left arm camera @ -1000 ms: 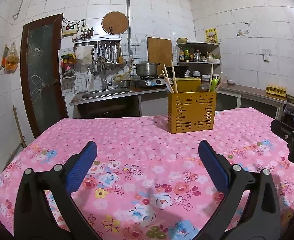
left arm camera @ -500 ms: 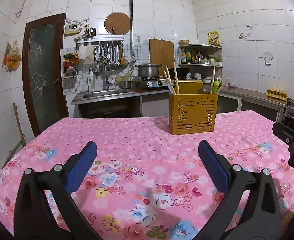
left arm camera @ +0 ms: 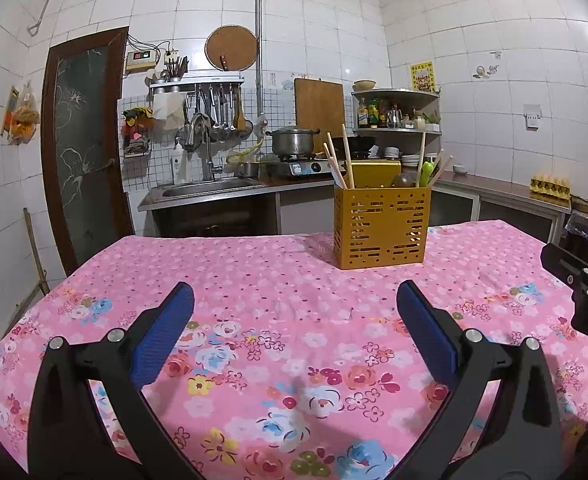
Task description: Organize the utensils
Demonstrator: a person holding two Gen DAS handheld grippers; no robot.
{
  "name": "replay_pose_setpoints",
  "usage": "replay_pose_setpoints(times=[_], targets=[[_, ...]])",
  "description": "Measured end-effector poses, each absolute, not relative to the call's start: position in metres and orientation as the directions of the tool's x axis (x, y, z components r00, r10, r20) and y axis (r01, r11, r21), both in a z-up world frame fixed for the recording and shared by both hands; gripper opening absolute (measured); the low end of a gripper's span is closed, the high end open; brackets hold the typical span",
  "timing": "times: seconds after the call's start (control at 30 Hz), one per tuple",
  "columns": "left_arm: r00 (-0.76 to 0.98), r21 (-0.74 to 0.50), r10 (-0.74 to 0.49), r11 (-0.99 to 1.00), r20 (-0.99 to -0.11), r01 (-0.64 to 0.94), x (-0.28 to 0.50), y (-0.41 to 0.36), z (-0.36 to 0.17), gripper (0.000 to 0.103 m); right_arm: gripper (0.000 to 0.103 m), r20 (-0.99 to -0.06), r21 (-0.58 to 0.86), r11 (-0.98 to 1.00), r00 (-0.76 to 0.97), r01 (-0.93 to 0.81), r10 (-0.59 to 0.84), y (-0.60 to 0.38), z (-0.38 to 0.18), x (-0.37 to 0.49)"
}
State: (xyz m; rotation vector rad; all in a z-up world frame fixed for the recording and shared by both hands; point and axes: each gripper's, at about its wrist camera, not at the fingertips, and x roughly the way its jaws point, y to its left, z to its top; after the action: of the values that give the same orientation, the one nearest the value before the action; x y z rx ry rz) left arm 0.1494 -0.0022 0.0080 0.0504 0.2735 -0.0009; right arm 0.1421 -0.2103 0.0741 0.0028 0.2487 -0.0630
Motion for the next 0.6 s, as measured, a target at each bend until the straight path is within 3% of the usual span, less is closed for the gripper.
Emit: replay_pose_setpoints(times=[0.6], targets=[[0.961,0.046,-0.004,0.999,-0.276,0.018,0.1506,-0.0005,0.0075,0.098,0.099,-0.251,-0.008,0.998,0.966,0.066,-0.066,-0.2117,0.0719,0.1431]])
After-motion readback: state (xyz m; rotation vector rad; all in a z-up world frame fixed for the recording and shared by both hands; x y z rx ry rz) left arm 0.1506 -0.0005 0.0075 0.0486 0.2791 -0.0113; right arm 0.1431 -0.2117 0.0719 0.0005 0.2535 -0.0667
